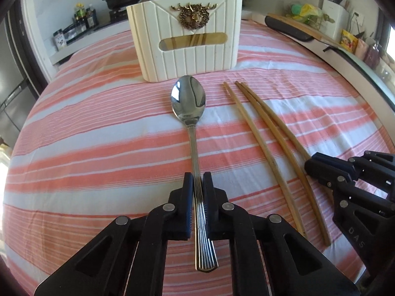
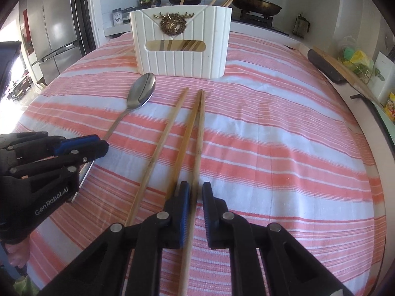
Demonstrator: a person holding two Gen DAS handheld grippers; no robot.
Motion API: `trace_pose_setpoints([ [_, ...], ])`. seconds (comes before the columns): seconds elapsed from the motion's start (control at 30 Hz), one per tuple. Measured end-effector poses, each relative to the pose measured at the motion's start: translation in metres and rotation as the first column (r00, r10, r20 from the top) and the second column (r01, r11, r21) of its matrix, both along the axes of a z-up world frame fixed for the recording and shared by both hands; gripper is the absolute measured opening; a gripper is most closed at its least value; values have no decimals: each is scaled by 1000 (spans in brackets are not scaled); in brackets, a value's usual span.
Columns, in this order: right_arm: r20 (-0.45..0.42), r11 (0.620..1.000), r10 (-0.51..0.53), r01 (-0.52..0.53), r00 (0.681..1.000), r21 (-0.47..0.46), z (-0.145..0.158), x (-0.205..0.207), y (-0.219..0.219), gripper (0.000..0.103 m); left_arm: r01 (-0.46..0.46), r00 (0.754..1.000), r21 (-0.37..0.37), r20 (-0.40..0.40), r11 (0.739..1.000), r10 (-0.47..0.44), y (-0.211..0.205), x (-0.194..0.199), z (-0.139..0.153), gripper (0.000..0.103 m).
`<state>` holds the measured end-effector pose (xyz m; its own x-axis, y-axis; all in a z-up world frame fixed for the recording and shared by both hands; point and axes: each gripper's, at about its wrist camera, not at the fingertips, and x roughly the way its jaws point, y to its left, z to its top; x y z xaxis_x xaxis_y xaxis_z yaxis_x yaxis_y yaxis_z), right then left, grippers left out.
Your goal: Organize utensils
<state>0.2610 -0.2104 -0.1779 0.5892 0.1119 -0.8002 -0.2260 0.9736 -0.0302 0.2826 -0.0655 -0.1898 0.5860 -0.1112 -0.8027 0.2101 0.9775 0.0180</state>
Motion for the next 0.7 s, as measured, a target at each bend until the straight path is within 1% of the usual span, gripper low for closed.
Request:
trace_pose_setpoints([
  [0.13,3,1000,-30,30,1000,9,0,-6,-10,7,-27,1000,-9,-4,1000,27,14,-14,1,6],
  [0.3,-6,998,-65,65,998,-7,0,-22,-28,7,-92,996,-15,-21,996,91,52,-44,-1,6],
  [0.4,-14,996,-84,84,996,-22,1,-35,-40,7,-131,991,-40,-35,991,129,73,-60,-2,6],
  [0.47,-20,996,-88,88,996,-26,1,-43,-44,7,-142,989,-62,-44,988,139,82,-67,-1,7],
  [0.53,-25,995,-95,94,995,-19,2,-47,-47,7,-150,988,-85,-48,985,147,88,-69,-2,10],
  [0.57,-29,995,-96,96,995,-10,1,-48,-48,8,-149,988,-98,-51,984,145,90,-68,-3,14],
  [0.6,-30,995,-99,99,995,-2,1,-49,-49,10,-142,989,-112,-52,983,137,91,-66,-2,26],
  [0.63,-30,995,-102,102,994,7,1,-49,-50,13,-134,990,-120,-50,984,129,90,-65,-2,42],
  [0.67,-33,994,-104,104,994,16,1,-49,-51,20,-132,991,-115,-45,985,127,89,-63,-1,52],
  [0.7,-35,994,-106,107,994,21,1,-48,-51,29,-134,991,-98,-35,986,131,88,-62,-1,68],
])
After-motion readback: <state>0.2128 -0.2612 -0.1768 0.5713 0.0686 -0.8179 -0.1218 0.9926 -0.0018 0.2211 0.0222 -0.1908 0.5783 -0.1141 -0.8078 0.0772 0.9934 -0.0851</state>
